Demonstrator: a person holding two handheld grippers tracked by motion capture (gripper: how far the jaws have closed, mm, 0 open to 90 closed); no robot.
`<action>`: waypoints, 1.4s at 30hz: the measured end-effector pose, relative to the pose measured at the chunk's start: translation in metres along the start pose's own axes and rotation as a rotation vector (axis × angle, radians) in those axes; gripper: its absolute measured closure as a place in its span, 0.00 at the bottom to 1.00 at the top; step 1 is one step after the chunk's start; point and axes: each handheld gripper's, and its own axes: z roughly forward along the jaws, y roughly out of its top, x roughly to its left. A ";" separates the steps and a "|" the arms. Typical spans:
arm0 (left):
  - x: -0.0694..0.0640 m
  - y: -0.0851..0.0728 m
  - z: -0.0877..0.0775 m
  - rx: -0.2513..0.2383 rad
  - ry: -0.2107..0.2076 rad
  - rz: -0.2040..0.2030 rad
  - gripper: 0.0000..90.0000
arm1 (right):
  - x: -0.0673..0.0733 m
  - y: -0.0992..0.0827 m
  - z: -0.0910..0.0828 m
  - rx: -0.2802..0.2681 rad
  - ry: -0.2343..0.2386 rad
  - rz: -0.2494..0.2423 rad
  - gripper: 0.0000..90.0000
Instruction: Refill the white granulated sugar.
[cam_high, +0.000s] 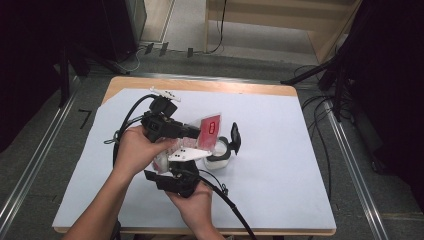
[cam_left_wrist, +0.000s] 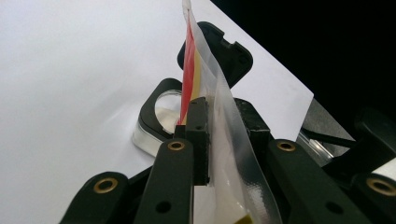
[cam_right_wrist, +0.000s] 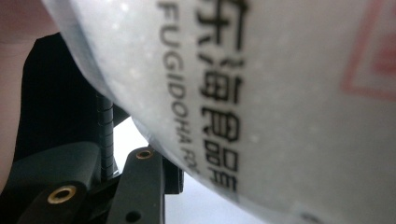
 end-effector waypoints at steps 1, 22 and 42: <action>0.000 0.000 0.000 0.000 -0.001 0.000 0.87 | 0.000 0.000 0.000 0.000 0.000 0.001 0.69; 0.000 0.000 0.002 -0.003 -0.002 0.005 0.87 | -0.001 -0.001 0.001 -0.004 -0.005 0.000 0.69; 0.002 0.000 0.001 -0.002 0.004 0.001 0.87 | -0.001 0.000 0.001 0.000 -0.009 0.000 0.69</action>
